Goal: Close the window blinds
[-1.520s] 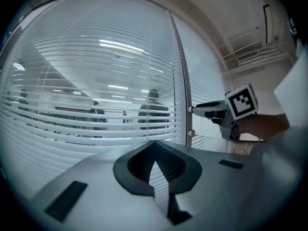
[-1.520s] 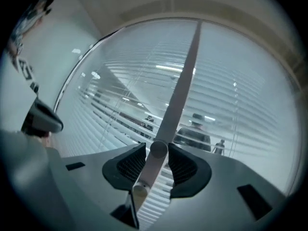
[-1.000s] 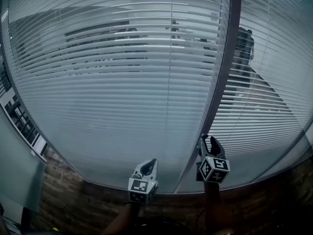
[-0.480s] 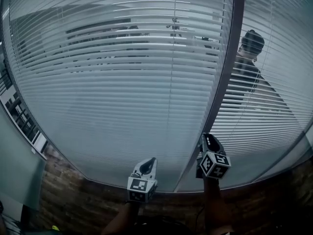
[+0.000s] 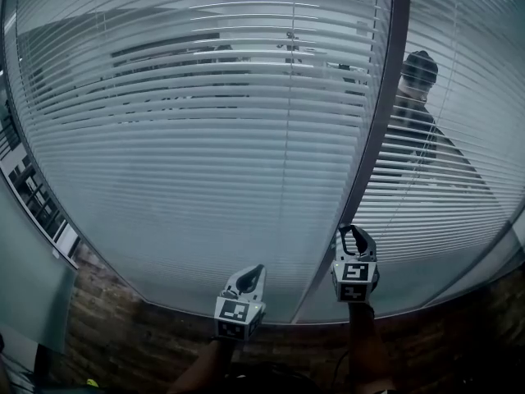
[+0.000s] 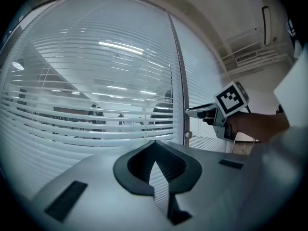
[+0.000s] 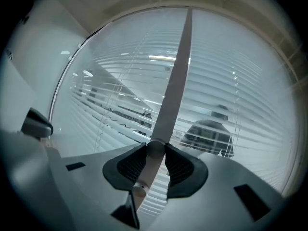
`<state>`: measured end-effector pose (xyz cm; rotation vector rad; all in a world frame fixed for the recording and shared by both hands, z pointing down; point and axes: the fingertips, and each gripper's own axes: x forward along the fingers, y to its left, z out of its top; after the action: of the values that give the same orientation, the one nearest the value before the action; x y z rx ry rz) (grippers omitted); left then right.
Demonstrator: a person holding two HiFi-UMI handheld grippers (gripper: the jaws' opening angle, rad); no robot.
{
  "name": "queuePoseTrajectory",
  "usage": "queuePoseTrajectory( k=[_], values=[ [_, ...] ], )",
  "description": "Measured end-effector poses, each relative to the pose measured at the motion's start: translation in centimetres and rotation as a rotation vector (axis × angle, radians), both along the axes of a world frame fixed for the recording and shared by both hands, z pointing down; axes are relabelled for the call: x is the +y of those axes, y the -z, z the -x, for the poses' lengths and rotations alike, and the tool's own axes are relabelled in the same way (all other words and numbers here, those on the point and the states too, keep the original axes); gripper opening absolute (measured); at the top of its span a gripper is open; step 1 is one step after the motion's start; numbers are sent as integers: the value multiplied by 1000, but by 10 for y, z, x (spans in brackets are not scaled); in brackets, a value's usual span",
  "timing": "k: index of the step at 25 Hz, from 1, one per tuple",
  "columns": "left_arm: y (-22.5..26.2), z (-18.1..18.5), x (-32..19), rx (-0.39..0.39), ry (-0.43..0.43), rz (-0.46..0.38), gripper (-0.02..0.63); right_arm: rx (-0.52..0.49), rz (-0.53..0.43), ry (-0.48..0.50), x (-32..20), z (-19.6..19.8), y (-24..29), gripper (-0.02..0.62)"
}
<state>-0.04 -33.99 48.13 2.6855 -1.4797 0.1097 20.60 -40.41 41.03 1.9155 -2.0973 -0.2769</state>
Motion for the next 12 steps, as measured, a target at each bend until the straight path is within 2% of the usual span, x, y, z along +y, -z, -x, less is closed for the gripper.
queuePoseTrajectory(
  k=[9,12],
  values=[
    [-4,-7,-2,16,-17,-31,1,577,-8,-56,-1,7,-5,126],
    [-6,-6,-6,13,-15,-64,0,714,-18,-60,-3,7,-7,126]
  ],
)
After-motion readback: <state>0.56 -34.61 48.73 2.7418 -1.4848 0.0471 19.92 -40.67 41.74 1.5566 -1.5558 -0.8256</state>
